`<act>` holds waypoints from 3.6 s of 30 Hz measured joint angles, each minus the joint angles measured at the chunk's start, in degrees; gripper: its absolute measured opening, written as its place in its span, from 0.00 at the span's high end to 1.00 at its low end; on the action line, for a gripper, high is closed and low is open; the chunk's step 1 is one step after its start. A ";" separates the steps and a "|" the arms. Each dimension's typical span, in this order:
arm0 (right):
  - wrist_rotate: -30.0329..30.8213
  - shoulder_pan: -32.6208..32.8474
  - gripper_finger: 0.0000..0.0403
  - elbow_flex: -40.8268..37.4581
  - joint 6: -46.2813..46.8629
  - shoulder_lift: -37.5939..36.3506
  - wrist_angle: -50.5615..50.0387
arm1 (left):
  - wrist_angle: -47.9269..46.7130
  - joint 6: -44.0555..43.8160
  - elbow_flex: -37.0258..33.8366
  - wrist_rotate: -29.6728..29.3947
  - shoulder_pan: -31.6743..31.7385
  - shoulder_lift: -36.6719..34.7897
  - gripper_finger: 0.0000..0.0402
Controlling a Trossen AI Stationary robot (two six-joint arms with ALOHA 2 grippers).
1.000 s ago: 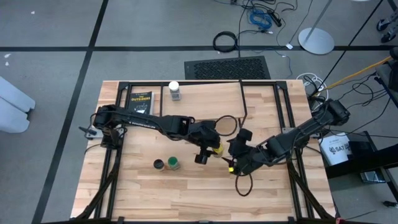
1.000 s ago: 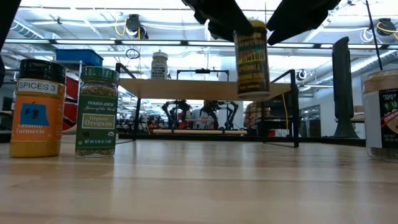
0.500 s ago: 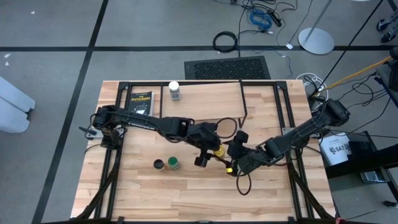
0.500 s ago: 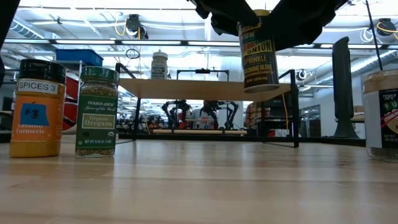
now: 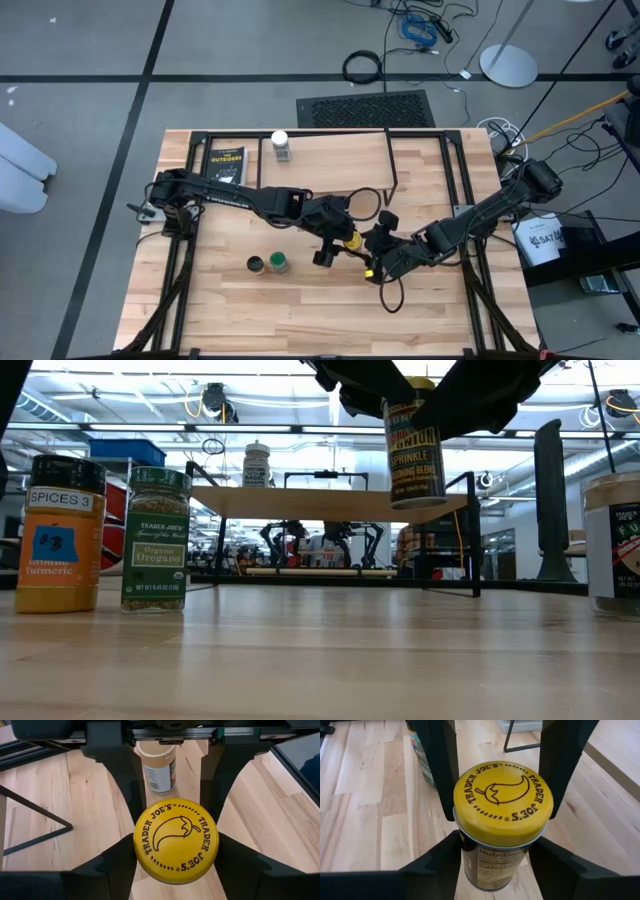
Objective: Shelf spices
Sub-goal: Remove the yellow seasoning bottle from the shelf
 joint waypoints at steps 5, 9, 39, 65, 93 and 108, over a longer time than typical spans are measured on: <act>-0.28 0.00 0.53 -0.02 0.18 0.00 -0.02 | 0.11 0.00 0.00 0.00 -0.02 0.00 0.41; -0.86 -0.02 0.51 -0.01 0.32 0.00 0.02 | 0.21 -0.09 -0.04 0.04 -0.04 0.00 0.40; -2.93 0.43 0.52 -0.02 5.13 0.00 -4.78 | 0.33 -0.11 -0.04 -0.37 -0.52 0.00 0.32; 0.99 10.13 0.52 -0.04 21.87 0.00 -17.80 | -6.81 -0.09 0.00 -7.94 -3.14 -9.27 0.32; 6.35 11.47 0.52 -0.03 28.75 5.06 -16.61 | -6.82 -3.04 -3.43 -9.73 -5.11 -11.30 0.32; 5.03 11.41 0.52 -0.02 29.89 8.37 -17.84 | -6.74 -2.95 -3.43 -9.70 -5.92 -11.30 0.32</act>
